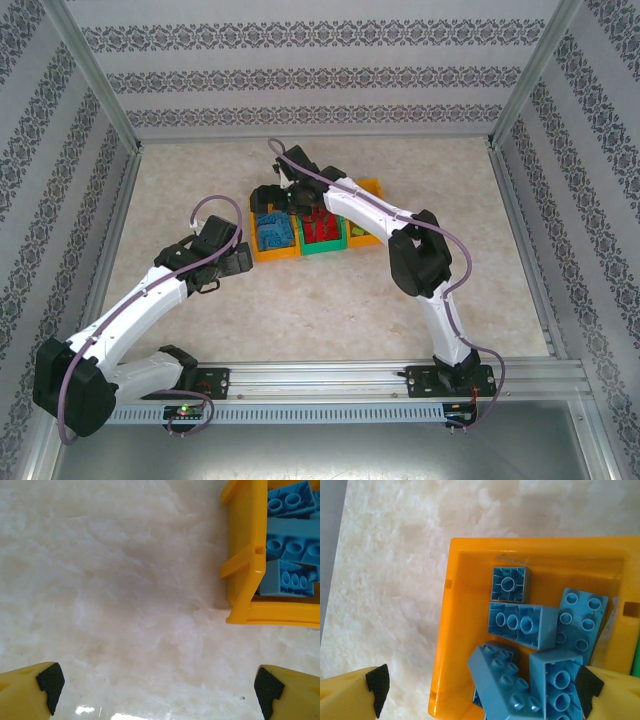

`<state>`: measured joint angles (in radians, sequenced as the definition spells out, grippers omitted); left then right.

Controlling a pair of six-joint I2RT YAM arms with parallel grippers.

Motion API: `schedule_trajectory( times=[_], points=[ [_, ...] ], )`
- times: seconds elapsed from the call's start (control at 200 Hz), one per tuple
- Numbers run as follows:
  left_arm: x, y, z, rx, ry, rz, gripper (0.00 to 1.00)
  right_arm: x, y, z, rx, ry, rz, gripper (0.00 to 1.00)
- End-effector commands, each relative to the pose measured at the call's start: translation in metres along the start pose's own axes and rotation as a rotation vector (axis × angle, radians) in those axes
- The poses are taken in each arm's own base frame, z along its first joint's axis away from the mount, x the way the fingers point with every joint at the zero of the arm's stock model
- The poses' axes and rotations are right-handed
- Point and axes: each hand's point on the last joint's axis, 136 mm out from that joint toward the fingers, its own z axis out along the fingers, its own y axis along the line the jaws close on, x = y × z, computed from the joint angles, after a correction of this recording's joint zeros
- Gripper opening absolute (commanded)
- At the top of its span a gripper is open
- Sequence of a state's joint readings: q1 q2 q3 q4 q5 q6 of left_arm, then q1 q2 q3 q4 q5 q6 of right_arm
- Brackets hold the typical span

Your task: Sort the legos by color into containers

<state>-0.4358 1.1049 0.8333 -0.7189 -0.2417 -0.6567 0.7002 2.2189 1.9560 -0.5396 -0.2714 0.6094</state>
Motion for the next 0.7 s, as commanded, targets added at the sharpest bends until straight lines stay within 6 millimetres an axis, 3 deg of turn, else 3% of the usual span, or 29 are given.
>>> schedule_trajectory(
  times=[0.0, 0.155, 0.27, 0.365, 0.49, 0.54, 0.61, 0.694],
  points=[
    [0.003, 0.015, -0.001, -0.057, 0.008, -0.017, 0.99, -0.009, 0.017, -0.021, -0.048, -0.040, -0.046, 0.98],
    [-0.005, 0.016, -0.001, -0.072, -0.022, -0.007, 0.99, -0.014, 0.024, -0.072, -0.030, -0.156, -0.157, 0.98],
    [-0.018, 0.029, -0.007, -0.152, -0.078, 0.016, 0.99, -0.014, -0.010, -0.124, 0.146, -0.319, -0.305, 0.98],
    [-0.032, 0.039, -0.012, -0.210, -0.158, 0.056, 0.99, -0.007, -0.064, -0.173, 0.323, -0.472, -0.395, 0.98],
    [-0.054, 0.049, -0.013, -0.283, -0.288, 0.108, 0.99, 0.014, -0.168, -0.231, 0.504, -0.627, -0.346, 0.98],
    [-0.064, 0.052, -0.011, -0.315, -0.340, 0.128, 0.99, 0.028, -0.214, -0.245, 0.558, -0.654, -0.288, 0.98],
    [-0.076, 0.055, -0.006, -0.359, -0.400, 0.147, 0.99, 0.045, -0.265, -0.260, 0.615, -0.706, -0.218, 0.98],
    [-0.086, 0.058, 0.008, -0.400, -0.447, 0.180, 0.99, 0.058, -0.297, -0.265, 0.621, -0.764, -0.169, 0.98]
  ],
)
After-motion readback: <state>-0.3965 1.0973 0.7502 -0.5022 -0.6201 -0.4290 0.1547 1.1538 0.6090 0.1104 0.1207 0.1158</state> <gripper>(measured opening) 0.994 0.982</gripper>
